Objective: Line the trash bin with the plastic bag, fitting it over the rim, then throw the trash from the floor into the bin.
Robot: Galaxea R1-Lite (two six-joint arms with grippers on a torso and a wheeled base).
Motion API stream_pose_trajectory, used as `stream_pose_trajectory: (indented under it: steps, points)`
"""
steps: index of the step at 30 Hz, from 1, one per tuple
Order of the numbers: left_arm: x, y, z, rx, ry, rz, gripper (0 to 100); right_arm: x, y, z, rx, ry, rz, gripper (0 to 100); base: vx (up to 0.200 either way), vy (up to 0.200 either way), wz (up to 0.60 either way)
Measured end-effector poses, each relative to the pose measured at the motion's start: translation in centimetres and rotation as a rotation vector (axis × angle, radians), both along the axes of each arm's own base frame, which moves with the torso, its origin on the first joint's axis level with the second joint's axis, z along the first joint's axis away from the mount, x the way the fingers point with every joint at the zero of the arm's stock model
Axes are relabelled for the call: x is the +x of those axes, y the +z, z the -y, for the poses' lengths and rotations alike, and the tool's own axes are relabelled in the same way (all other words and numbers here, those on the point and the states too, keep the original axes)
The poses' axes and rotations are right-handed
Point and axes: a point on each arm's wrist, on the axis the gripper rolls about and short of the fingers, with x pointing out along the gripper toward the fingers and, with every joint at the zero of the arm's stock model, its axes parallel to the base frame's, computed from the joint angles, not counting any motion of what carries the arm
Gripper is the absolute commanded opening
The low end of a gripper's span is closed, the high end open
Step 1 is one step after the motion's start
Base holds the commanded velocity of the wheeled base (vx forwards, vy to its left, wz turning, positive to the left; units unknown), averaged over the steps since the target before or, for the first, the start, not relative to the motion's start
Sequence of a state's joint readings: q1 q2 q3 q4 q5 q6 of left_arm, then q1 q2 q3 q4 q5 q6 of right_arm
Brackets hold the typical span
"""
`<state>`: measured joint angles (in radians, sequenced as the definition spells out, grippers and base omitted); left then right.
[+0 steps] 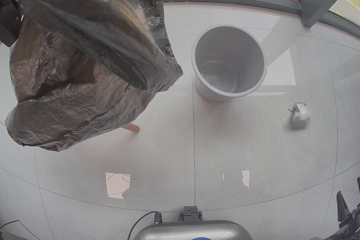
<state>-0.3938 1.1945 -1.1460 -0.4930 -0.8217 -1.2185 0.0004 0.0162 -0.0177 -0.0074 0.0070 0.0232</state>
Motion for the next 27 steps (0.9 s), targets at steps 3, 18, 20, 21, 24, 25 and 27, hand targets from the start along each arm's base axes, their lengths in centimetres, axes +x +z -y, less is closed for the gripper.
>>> stream_pose_trajectory:
  steps: [3, 18, 20, 21, 24, 25, 27]
  points:
    - [0.6, -0.3, 0.3, 0.019, -0.029, -0.009, 0, 0.0, 0.0, 0.0, 0.0, 0.0, 0.0, 100, 0.0, 0.0, 0.0]
    - [1.4, -1.1, 1.0, 0.084, -0.208, 0.068, 0, 0.0, 0.0, 0.0, 0.0, -0.005, 0.0, 100, 0.0, 0.0, 0.0]
    - [1.3, -1.4, 1.0, 0.092, -0.238, 0.092, 0, 0.0, 0.0, 0.0, 0.001, -0.005, 0.0, 100, 0.0, 0.0, 0.0]
    - [1.3, -1.5, 1.0, 0.094, -0.245, 0.101, 0, 0.0, 0.0, 0.0, 0.001, -0.005, 0.0, 100, 0.0, 0.0, 0.0]
    - [1.3, -1.8, 1.0, 0.097, -0.264, 0.129, 0, 0.0, 0.0, 0.0, 0.001, -0.004, 0.0, 100, 0.0, 0.0, 0.0]
    - [1.3, -2.0, 1.0, 0.098, -0.267, 0.129, 0, 0.0, 0.0, 0.0, 0.001, -0.004, 0.0, 100, 0.0, 0.0, 0.0]
    - [1.4, -2.2, 1.0, 0.101, -0.268, 0.123, 0, 0.0, 0.0, 0.0, 0.001, -0.004, 0.0, 100, 0.1, 0.0, 0.0]
